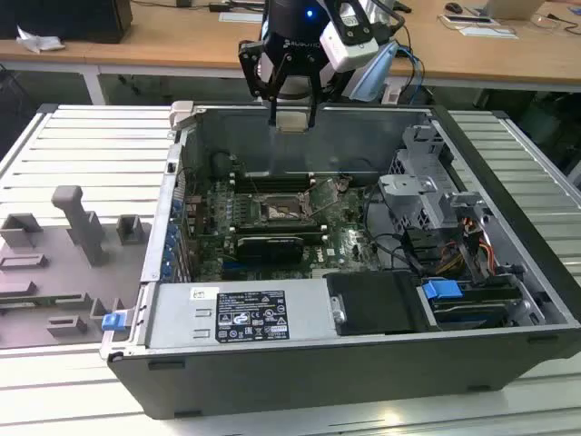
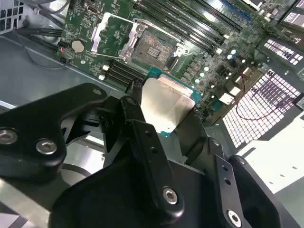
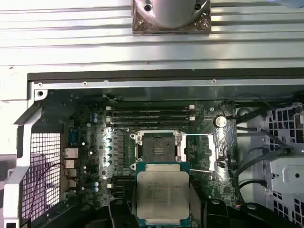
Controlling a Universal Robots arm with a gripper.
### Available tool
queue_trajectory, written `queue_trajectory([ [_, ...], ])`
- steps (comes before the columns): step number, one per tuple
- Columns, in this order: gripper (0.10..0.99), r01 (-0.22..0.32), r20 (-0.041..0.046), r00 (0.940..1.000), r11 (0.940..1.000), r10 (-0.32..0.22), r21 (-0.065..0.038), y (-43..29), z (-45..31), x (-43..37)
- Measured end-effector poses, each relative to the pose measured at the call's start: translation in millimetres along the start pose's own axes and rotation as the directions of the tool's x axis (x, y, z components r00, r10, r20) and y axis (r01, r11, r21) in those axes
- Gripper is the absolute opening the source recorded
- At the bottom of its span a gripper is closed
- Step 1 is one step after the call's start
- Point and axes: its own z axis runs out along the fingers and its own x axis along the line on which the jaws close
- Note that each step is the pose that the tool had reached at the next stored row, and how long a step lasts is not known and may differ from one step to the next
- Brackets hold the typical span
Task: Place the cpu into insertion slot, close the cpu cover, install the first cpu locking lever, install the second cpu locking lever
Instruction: 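Place the cpu into insertion slot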
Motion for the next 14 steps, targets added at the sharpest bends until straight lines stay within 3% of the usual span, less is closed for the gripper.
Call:
queue_trajectory([
  [14, 0.537, -0.055, 0.0049, 0.9985, 0.9985, 0.055, -0.001, -0.1, 0.7, 0.0],
])
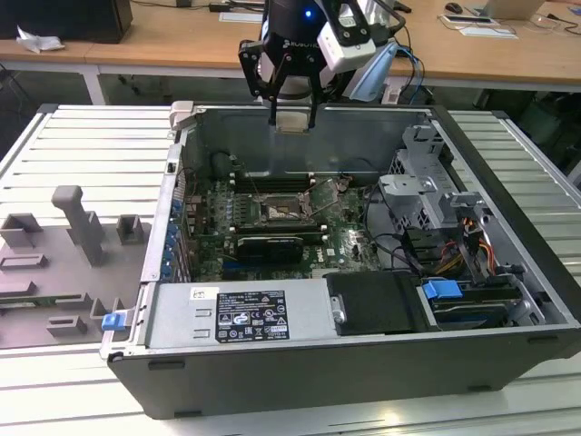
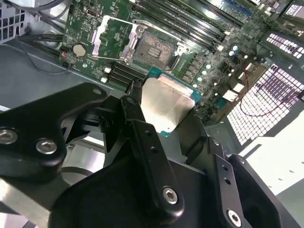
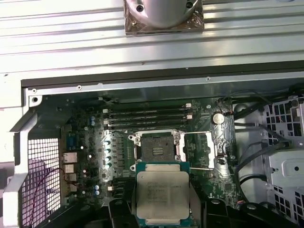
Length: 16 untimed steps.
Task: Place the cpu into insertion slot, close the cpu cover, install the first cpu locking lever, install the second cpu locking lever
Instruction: 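Place the cpu into insertion slot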
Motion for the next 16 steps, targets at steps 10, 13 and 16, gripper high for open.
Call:
queue_trajectory([
  [10, 0.537, -0.158, 0.0140, 0.9873, 0.9874, 0.159, -0.004, -0.1, 1.1, 0.0],
  [13, 0.537, -0.182, 0.0160, 0.9831, 0.9833, 0.182, -0.005, -0.1, 1.3, 0.0],
  [16, 0.537, -0.198, 0.0174, 0.9799, 0.9801, 0.199, -0.005, -0.1, 1.4, 0.0],
])
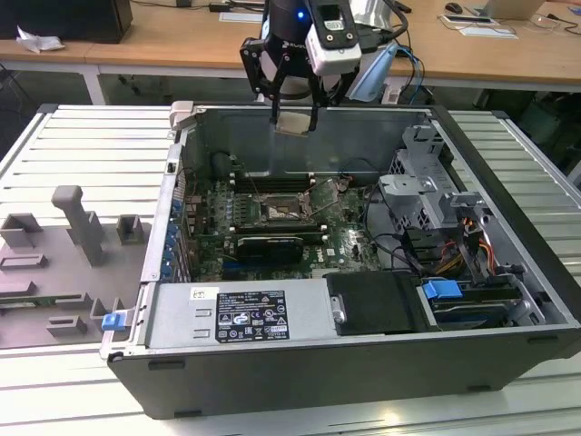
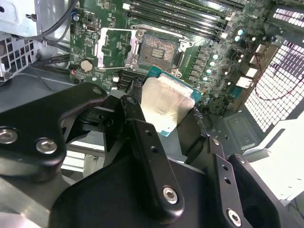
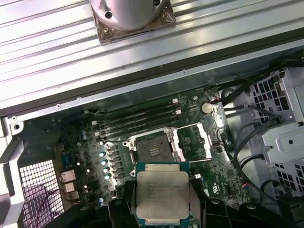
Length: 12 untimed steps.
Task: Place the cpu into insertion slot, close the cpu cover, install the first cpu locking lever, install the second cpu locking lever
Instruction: 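Place the cpu into insertion slot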
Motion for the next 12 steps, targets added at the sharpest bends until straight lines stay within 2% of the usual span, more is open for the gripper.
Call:
queue_trajectory([
  [9, 0.537, -0.056, 0.0050, 0.9984, 0.9984, 0.057, -0.001, 0.0, 0.7, 0.0],
  [12, 0.537, -0.092, 0.0082, 0.9957, 0.9957, 0.092, -0.002, -0.1, 1.4, 0.0],
])
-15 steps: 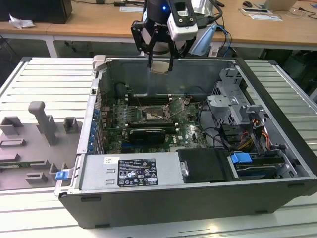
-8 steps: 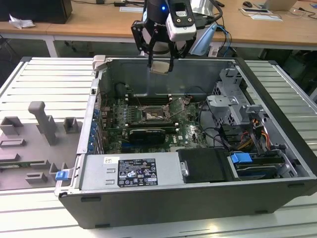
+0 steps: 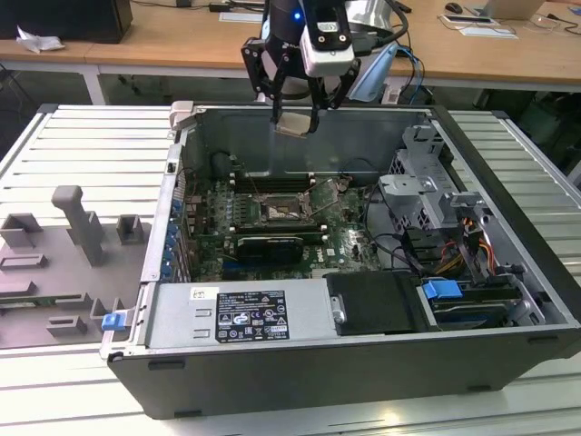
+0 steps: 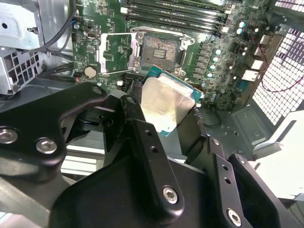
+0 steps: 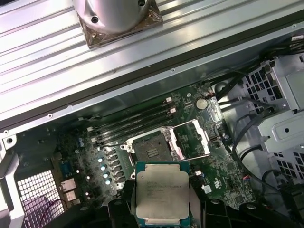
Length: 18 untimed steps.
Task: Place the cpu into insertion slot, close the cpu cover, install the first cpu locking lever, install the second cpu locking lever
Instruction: 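Place the cpu into insertion slot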
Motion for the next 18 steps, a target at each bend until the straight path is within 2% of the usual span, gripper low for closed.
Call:
queue_trajectory([
  [9, 0.537, -0.061, 0.0054, 0.9981, 0.9982, 0.061, -0.001, -0.1, 0.9, 0.0],
  [18, 0.537, -0.138, 0.0122, 0.9904, 0.9904, 0.138, -0.004, -0.2, 2.0, 0.0],
])
